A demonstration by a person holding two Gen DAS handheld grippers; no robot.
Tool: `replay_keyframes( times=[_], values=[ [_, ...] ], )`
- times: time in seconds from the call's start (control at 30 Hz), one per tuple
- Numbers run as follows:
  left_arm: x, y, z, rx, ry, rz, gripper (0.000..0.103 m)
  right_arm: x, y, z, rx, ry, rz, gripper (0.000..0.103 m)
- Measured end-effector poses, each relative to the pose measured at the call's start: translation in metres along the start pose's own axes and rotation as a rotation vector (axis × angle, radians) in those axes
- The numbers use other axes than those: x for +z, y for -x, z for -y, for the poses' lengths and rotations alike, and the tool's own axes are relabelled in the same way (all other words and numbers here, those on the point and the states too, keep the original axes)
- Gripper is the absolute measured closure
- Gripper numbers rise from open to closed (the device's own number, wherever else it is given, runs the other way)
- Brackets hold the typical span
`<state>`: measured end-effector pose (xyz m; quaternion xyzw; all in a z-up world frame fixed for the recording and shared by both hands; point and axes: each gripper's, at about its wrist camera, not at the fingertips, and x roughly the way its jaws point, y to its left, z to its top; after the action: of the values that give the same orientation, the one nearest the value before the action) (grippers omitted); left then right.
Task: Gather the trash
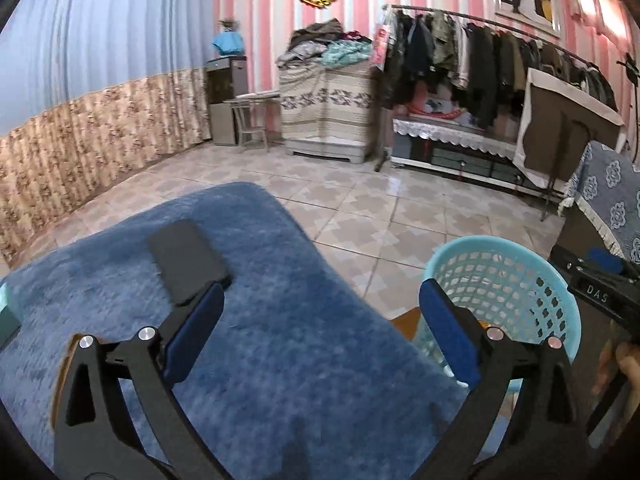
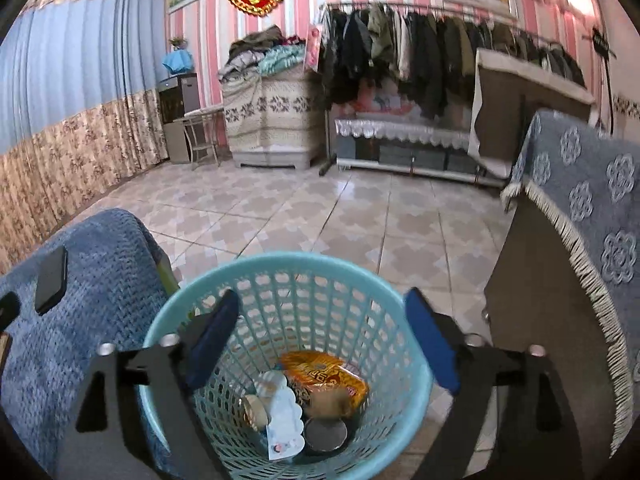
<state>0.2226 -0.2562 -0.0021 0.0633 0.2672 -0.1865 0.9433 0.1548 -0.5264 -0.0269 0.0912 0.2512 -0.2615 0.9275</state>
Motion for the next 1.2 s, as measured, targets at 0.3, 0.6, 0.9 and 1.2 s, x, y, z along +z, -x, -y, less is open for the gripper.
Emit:
replay_keyframes(
  times=[0.3,0.6,0.9,1.2],
  values=[
    [-0.027,0.072,-0.054,0.153,0.027,0.011,0.005,-0.003,0.047,-0.030,0.104,0.007,0.034,0.005],
    [-0.061,0.147,-0.090,0.276,0.072,0.094,0.005,-0.040,0.102,-0.089,0.308,0.002,0.000,0.004],
    [-0.095,0.181,-0.106,0.263,0.135,0.083,0.005,-0.096,0.151,-0.136,0.409,0.095,0.001,0.004],
    [-0.115,0.207,-0.109,0.282,0.206,0.131,0.005,-0.126,0.198,-0.170,0.409,0.285,0.138,0.004]
  ],
)
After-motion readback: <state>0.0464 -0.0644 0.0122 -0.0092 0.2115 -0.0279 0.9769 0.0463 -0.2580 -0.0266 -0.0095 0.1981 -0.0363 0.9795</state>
